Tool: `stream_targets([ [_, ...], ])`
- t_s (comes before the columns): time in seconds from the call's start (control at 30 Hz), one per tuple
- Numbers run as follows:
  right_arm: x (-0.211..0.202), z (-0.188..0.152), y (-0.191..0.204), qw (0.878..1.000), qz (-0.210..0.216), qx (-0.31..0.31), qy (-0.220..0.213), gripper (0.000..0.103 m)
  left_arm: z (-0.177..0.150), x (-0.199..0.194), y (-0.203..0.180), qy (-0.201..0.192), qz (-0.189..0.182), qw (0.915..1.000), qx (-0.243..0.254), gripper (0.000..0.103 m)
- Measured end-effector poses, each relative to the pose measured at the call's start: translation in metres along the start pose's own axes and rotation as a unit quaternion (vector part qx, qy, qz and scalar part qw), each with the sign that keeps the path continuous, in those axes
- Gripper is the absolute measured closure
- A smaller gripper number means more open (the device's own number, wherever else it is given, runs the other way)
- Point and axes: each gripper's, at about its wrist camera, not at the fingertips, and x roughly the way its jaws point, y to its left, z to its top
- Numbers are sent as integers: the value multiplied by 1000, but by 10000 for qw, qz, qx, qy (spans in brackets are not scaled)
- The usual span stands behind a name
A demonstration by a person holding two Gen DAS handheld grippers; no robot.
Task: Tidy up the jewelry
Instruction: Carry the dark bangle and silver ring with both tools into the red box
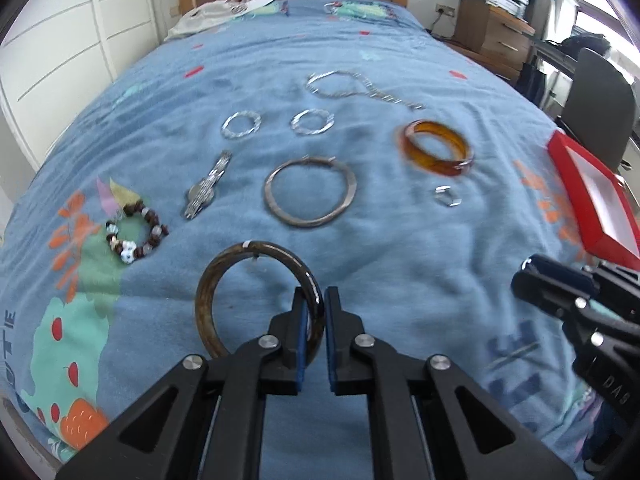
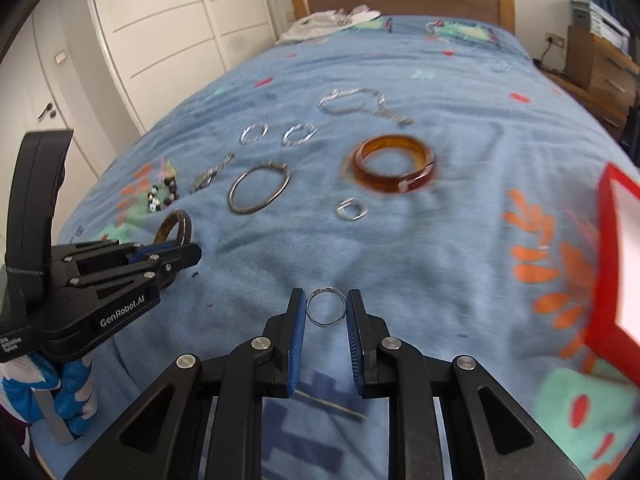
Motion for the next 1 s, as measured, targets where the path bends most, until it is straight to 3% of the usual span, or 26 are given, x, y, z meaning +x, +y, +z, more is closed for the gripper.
stream_targets([
  [0.23,-68,-9,-50,9981,-485,247,-304,83,17,-35,-72,-274,-499,9970,529,96],
  [0.53,-139,-38,-172,9837,-1528,869,-375,83,60,-55,-220,-581,-1419,9765,1517,96],
  [0.67,-147,-44,-209,9789,-1752,986,-352,83,78,-52,-283,-702,-1753,9634,1903,96],
  [0.8,-140,-45,-233,9772,-1808,1076,-295,83,90,-30,-330,-503,-2089,9553,2029,96],
  [1.0,-123,-55,-254,9778,-1770,1124,-56,83,79,12,-361,-223,-1928,9529,2331,96],
])
